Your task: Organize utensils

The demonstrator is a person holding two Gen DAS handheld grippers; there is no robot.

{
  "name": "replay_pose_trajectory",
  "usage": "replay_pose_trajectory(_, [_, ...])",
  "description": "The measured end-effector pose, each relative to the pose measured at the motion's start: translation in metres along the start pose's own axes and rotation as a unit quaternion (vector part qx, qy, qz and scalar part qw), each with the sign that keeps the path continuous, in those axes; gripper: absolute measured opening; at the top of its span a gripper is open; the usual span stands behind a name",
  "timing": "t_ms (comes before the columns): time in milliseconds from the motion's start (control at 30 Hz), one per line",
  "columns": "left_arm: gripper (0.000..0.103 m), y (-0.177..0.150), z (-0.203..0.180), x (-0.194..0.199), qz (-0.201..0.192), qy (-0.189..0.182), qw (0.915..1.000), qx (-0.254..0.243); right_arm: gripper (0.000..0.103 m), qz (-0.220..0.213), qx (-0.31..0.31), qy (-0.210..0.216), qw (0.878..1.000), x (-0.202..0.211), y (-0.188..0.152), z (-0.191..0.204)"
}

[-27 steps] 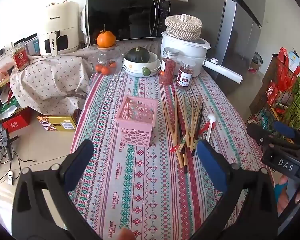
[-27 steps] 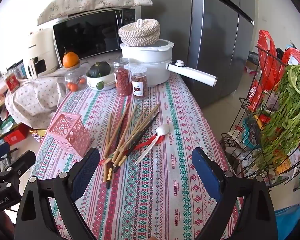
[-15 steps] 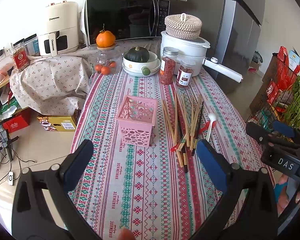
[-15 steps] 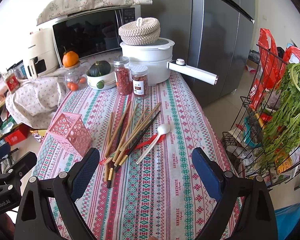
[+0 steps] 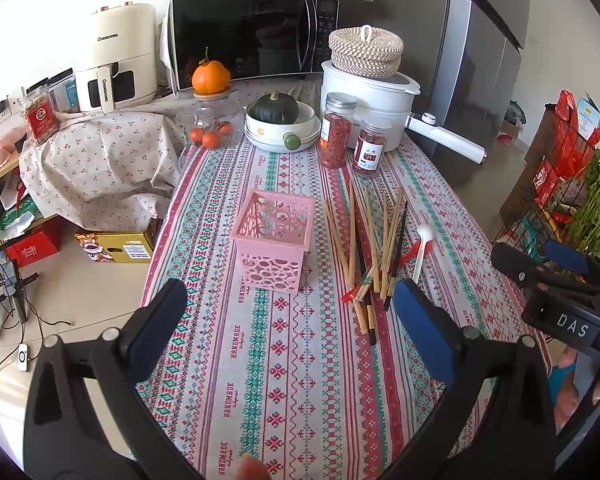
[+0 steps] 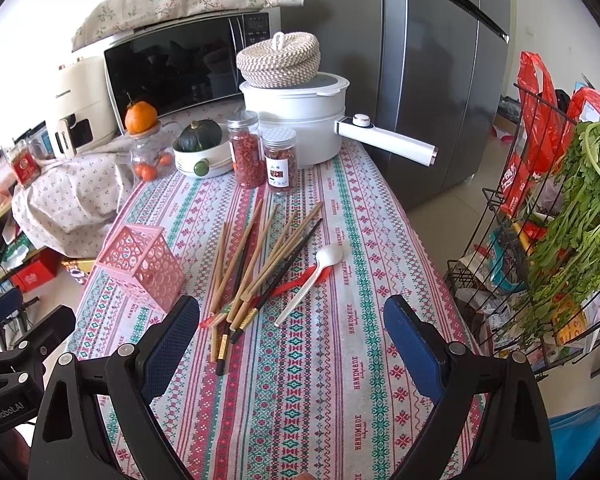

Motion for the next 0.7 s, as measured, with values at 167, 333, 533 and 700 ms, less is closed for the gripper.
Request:
replay_pose_trajectory(167, [0.103,0.0006,0.0003,-0.0003,-0.001,0.001,1.0000,0.000,0.095,0.002,0.000,0.004,1.000,-0.0012,0.0003,0.0010])
replay_pose_trajectory(333, [0.103,0.0022,0.0005,0.0008,-0.009,0.000,1.0000,0.001,0.095,0.002,-0.001,0.004,1.000,-0.0014,0.0002,0.0013])
replay_pose_trajectory(533, [0.103,0.0006,0.0012,0.0007,0.003,-0.001,1.0000,0.001,0.095,0.003,0.000,0.004,1.000,-0.0016,0.0001,0.0026])
replay_pose_trajectory(700, [0.103,0.0035,0.0001,0.0019,-0.013,-0.001,0.9999,0.002,0.095,0.003,0.000,0.004,1.000,-0.0016,-0.0002,0.0033])
Point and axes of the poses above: each gripper's, at about its wrist camera, not at the fingertips, and x roughly against the way its jaws point, z to its left, y to its top, the point moved 9 cm from there along -x, roughly the way its jaws point, and after that the axes turned 11 degrees about y, right-handed, at the moved point
